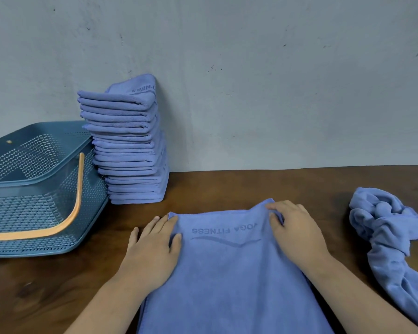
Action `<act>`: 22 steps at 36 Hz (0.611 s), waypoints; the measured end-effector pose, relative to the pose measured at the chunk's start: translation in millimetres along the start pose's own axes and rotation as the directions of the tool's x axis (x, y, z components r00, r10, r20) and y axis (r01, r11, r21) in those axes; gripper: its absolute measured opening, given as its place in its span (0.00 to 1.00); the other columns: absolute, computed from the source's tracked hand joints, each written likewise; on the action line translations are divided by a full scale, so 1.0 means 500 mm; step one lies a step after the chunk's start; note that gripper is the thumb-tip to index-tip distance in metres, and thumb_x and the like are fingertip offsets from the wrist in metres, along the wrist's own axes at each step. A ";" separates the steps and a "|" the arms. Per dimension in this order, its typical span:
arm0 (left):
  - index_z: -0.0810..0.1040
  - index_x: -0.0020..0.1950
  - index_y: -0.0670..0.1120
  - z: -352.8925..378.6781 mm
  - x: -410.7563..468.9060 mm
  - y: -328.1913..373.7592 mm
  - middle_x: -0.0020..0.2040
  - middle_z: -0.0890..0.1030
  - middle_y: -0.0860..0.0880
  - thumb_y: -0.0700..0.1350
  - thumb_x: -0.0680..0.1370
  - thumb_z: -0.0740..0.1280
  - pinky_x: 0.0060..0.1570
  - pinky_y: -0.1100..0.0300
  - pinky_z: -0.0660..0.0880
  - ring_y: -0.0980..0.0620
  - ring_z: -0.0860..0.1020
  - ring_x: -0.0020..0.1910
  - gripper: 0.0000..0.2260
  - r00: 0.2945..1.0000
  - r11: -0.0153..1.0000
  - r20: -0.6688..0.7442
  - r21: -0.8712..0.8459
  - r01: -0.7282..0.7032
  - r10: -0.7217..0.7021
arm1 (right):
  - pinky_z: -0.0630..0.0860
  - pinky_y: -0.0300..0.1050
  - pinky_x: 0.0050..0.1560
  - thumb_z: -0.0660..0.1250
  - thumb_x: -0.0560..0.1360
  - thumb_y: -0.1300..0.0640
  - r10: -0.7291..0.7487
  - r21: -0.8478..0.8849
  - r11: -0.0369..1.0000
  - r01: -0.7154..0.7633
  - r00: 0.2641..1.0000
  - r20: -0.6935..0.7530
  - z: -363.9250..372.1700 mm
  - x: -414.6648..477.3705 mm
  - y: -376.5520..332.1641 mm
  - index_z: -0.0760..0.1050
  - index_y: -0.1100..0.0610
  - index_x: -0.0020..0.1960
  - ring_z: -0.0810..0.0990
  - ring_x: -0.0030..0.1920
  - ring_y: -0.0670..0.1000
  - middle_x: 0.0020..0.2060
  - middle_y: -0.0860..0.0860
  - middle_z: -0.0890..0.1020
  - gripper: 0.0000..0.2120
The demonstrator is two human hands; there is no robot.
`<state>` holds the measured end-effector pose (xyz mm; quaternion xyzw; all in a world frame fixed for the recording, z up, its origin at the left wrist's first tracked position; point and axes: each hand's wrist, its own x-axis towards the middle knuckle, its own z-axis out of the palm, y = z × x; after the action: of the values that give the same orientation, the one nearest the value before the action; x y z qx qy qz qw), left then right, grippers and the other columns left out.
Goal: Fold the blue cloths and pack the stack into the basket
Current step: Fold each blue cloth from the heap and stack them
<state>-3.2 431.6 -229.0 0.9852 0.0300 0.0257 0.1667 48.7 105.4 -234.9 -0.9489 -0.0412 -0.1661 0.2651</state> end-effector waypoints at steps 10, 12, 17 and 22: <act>0.49 0.87 0.56 -0.002 -0.004 0.000 0.86 0.50 0.59 0.60 0.87 0.49 0.83 0.49 0.44 0.60 0.47 0.84 0.29 0.999 0.999 -0.014 -0.001 0.033 -0.033 | 0.70 0.48 0.65 0.57 0.84 0.50 0.021 -0.233 0.972 0.005 0.994 0.108 0.006 -0.008 0.000 0.73 0.42 0.75 0.71 0.70 0.46 0.72 0.38 0.73 0.20; 0.48 0.87 0.56 -0.003 -0.003 -0.001 0.86 0.49 0.59 0.60 0.87 0.48 0.84 0.50 0.44 0.58 0.46 0.85 0.29 0.999 0.999 -0.011 0.015 0.034 -0.034 | 0.71 0.49 0.64 0.57 0.85 0.50 0.024 -0.238 0.971 0.002 0.994 0.107 0.007 -0.009 0.000 0.73 0.42 0.74 0.71 0.70 0.47 0.72 0.39 0.73 0.20; 0.54 0.86 0.56 -0.017 -0.005 0.006 0.87 0.50 0.53 0.58 0.87 0.51 0.83 0.45 0.50 0.51 0.46 0.86 0.27 0.994 0.998 -0.112 0.060 0.024 -0.017 | 0.72 0.50 0.63 0.57 0.85 0.47 0.029 -0.197 0.980 -0.007 0.994 0.108 0.005 -0.008 0.005 0.73 0.40 0.74 0.71 0.69 0.49 0.72 0.39 0.73 0.19; 0.69 0.80 0.56 -0.024 -0.029 0.108 0.82 0.66 0.56 0.59 0.85 0.52 0.80 0.44 0.61 0.54 0.59 0.83 0.24 0.853 0.871 -0.187 0.034 -0.491 0.488 | 0.69 0.50 0.68 0.54 0.85 0.40 0.022 -0.209 0.978 0.005 0.992 0.126 0.003 -0.013 0.004 0.69 0.38 0.77 0.68 0.73 0.49 0.74 0.38 0.72 0.21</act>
<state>-15.7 383.5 -200.6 0.9522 -0.2058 0.1609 0.1583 43.2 104.5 -239.3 -0.9803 -0.0365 -0.1074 0.1615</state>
